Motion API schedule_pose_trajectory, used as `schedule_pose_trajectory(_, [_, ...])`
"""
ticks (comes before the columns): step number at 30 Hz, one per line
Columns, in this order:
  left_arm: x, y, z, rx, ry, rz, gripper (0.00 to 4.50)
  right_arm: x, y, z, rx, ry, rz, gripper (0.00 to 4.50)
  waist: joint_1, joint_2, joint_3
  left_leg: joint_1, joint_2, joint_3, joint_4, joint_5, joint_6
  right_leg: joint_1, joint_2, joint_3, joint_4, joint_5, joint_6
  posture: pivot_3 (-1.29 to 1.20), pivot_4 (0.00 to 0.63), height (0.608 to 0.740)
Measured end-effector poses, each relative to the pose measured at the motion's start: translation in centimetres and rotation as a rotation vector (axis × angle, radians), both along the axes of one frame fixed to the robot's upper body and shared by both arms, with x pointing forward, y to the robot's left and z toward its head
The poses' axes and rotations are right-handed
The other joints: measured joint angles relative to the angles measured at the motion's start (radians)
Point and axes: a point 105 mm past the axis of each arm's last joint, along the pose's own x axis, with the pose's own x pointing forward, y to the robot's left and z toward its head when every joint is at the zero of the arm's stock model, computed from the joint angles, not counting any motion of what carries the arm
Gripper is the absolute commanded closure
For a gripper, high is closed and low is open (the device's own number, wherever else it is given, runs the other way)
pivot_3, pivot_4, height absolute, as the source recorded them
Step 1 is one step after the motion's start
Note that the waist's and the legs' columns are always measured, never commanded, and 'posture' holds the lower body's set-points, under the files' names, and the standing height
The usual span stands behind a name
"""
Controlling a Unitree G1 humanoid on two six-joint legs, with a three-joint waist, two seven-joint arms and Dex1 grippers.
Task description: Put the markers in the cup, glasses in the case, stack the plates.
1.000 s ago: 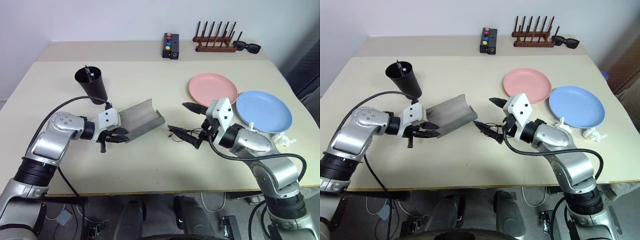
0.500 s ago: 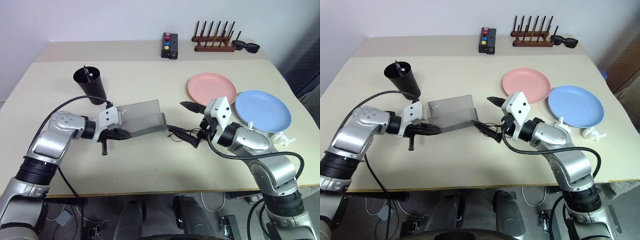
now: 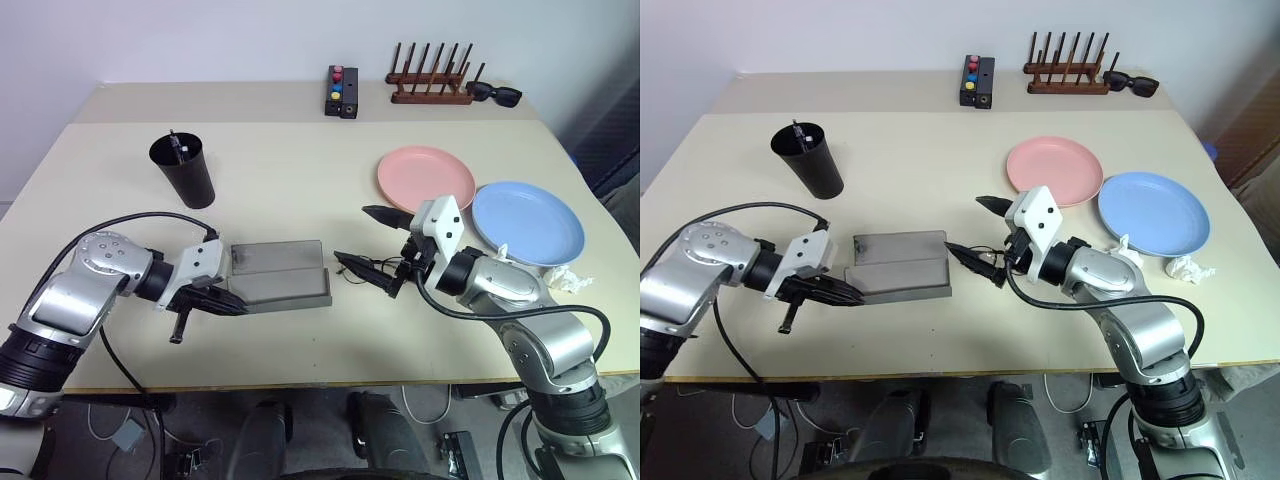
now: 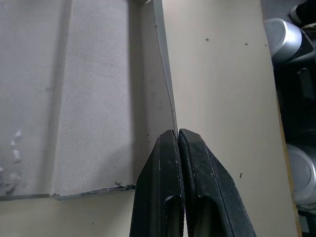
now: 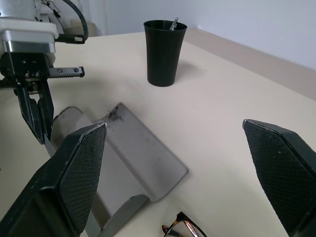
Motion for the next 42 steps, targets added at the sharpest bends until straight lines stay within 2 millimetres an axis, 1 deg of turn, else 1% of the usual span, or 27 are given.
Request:
schedule_pose_trajectory(1, [0.0,0.0,0.0,0.003,-0.002,0.001,4.47,0.0,0.0,0.0,-0.001,0.0,0.0,0.0,-0.001,0.0,0.0,0.0,0.0,0.0,0.0,0.0,0.0,0.0,0.0,0.0,0.0,0.0,0.0,0.0,0.15,0.735])
schedule_pose_trajectory(4, [0.2,0.0,-0.2,0.005,-0.01,0.008,3.66,0.0,0.0,0.0,-0.001,0.001,0.0,0.0,-0.001,0.0,0.0,0.0,0.0,0.0,0.0,0.0,0.0,0.0,0.0,0.0,0.0,0.0,0.0,0.0,0.15,0.735])
schedule_pose_trajectory(8, [0.5,0.0,-0.4,-0.002,-0.019,0.02,1.62,0.0,0.0,0.0,-0.004,0.002,0.003,0.0,-0.001,0.0,0.0,0.0,0.0,0.0,0.0,0.0,0.0,0.0,0.0,0.0,0.0,0.0,0.0,0.0,0.15,0.735])
schedule_pose_trajectory(11, [0.6,-0.1,-0.3,-0.023,-0.023,0.03,1.62,0.0,-0.1,-0.1,-0.012,0.003,0.005,0.0,-0.001,0.0,0.0,0.0,0.0,0.0,0.0,0.0,0.0,0.0,0.0,0.0,0.0,0.0,0.0,0.0,0.15,0.735])
schedule_pose_trajectory(15, [1.0,-0.2,0.9,-0.079,-0.033,0.056,1.62,0.0,-0.6,-0.2,-0.052,-0.002,0.001,0.0,0.0,0.0,0.0,0.0,0.0,0.0,0.0,0.0,0.0,0.0,0.0,0.0,0.0,0.0,0.0,0.0,0.15,0.735])
schedule_pose_trajectory(16, [1.3,-0.3,1.5,-0.113,-0.04,0.072,1.62,0.1,-1.1,-0.3,-0.099,-0.014,-0.01,0.0,0.001,0.0,0.0,0.0,0.0,0.0,0.0,0.0,0.0,0.0,0.0,0.0,0.0,0.0,0.0,0.0,0.15,0.735])
schedule_pose_trajectory(18, [2.1,-0.4,3.4,-0.195,-0.082,0.122,1.62,1.0,-2.9,-1.2,-0.252,-0.033,-0.058,0.0,0.002,0.0,0.0,0.0,0.0,0.001,0.001,0.0,0.0,0.0,-0.001,0.0,-0.001,0.0,0.0,0.0,0.15,0.735])
schedule_pose_trajectory(19, [2.5,-0.2,4.3,-0.227,-0.105,0.154,1.62,1.5,-4.0,-1.7,-0.321,-0.036,-0.087,0.0,0.001,0.0,0.0,0.0,-0.001,0.001,0.001,0.0,0.0,0.0,-0.001,0.0,-0.001,0.0,0.0,0.0,0.15,0.735])
schedule_pose_trajectory(20, [2.7,0.1,5.1,-0.255,-0.123,0.183,1.62,1.8,-4.7,-2.1,-0.368,-0.038,-0.102,0.0,0.0,0.0,0.0,0.0,-0.001,0.001,0.0,0.0,0.0,0.0,-0.001,0.0,-0.001,0.0,0.0,0.0,0.15,0.735])
schedule_pose_trajectory(22, [3.1,0.2,6.4,-0.325,-0.153,0.238,1.62,2.2,-5.1,-3.1,-0.421,-0.039,-0.098,0.0,-0.006,0.0,0.0,0.0,0.0,0.001,-0.001,0.0,0.0,0.0,0.0,0.0,-0.001,0.001,0.002,0.0,0.15,0.735])
schedule_pose_trajectory(24, [3.1,0.2,6.9,-0.381,-0.16,0.282,1.57,2.4,-5.0,-3.8,-0.464,-0.05,-0.074,0.53,-0.011,0.0,0.0,0.0,0.0,0.001,-0.001,0.0,0.0,0.0,0.001,0.0,0.0,0.001,0.003,0.0,0.15,0.735])
schedule_pose_trajectory(25, [3.1,0.2,6.9,-0.393,-0.159,0.303,1.57,2.6,-5.0,-4.0,-0.485,-0.058,-0.07,0.85,-0.014,0.0,0.0,0.0,0.0,0.001,-0.001,0.0,0.0,0.0,0.001,0.0,0.0,0.002,0.003,0.0,0.15,0.735])
schedule_pose_trajectory(27, [2.6,0.9,6.1,-0.389,-0.163,0.359,1.57,2.9,-5.0,-4.5,-0.539,-0.085,-0.053,1.82,-0.024,0.0,0.0,0.0,0.0,0.001,-0.001,0.0,0.0,0.0,0.0,0.0,-0.001,0.002,0.003,0.0,0.15,0.735])
schedule_pose_trajectory(30, [1.2,1.8,3.7,-0.325,-0.154,0.402,1.57,3.1,-5.1,-4.9,-0.584,-0.094,-0.028,1.82,-0.029,0.0,0.0,0.001,0.0,0.001,-0.002,0.0,0.0,-0.001,-0.001,0.001,-0.001,0.002,0.003,0.0,0.15,0.735])
schedule_pose_trajectory(32, [0.5,2.4,2.7,-0.301,-0.166,0.413,1.57,3.3,-4.9,-5.0,-0.6,-0.102,-0.014,1.82,-0.026,0.0,0.0,0.001,0.001,0.001,-0.002,0.0,0.0,-0.001,-0.001,0.001,-0.001,0.001,0.001,0.0,0.15,0.735])
schedule_pose_trajectory(37, [-0.7,2.7,2.8,-0.315,-0.209,0.387,1.57,3.6,-4.4,-4.9,-0.634,-0.134,0.017,1.82,-0.013,0.0,0.0,0.001,0.001,0.001,-0.001,0.0,0.0,0.0,-0.002,0.001,-0.001,0.0,-0.001,0.0,0.15,0.735])
schedule_pose_trajectory(40, [-1.2,2.6,2.4,-0.327,-0.231,0.359,1.57,3.7,-4.1,-5.5,-0.673,-0.143,0.036,1.82,-0.014,0.0,0.0,0.001,0.001,0.001,-0.001,0.0,0.0,0.0,-0.002,0.001,-0.001,0.0,-0.001,0.0,0.15,0.735])
schedule_pose_trajectory(42, [-1.3,2.3,2.6,-0.347,-0.256,0.343,1.57,3.8,-4.0,-5.9,-0.679,-0.136,0.037,1.82,-0.01,0.0,0.0,0.001,0.001,0.001,-0.001,0.0,0.0,0.0,-0.002,0.001,-0.001,0.0,-0.001,0.0,0.15,0.735])
